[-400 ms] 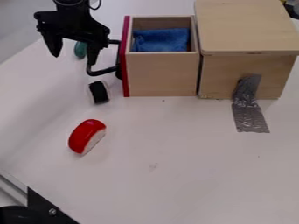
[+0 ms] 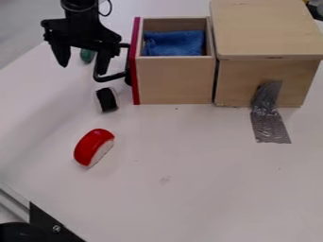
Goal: Close the drawer
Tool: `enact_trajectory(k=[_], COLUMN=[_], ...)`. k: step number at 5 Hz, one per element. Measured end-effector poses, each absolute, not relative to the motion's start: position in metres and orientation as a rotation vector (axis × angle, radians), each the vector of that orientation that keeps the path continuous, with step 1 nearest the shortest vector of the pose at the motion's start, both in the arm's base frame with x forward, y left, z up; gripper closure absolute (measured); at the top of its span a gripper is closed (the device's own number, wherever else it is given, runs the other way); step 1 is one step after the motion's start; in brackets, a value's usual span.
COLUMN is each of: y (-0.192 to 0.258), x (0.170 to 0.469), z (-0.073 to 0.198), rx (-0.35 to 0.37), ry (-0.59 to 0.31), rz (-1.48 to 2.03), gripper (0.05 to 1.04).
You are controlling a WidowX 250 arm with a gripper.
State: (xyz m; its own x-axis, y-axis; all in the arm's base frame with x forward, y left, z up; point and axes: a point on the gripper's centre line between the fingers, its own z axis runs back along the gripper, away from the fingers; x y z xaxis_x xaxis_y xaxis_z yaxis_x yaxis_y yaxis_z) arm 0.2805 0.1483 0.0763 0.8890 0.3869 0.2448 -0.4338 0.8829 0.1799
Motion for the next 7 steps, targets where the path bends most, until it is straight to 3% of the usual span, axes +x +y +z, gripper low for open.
enact_trajectory(k=[3, 5, 7], y=[0.159, 0.161, 0.152], x=[0.339, 0.343, 0.327], z=[0.067, 0.066, 0.066], rx=[0.263, 0.263, 0.246], ry=[-0.225, -0.228, -0.219], rz=[0.553, 0.56, 0.528], gripper=[0.094, 0.094, 0.094])
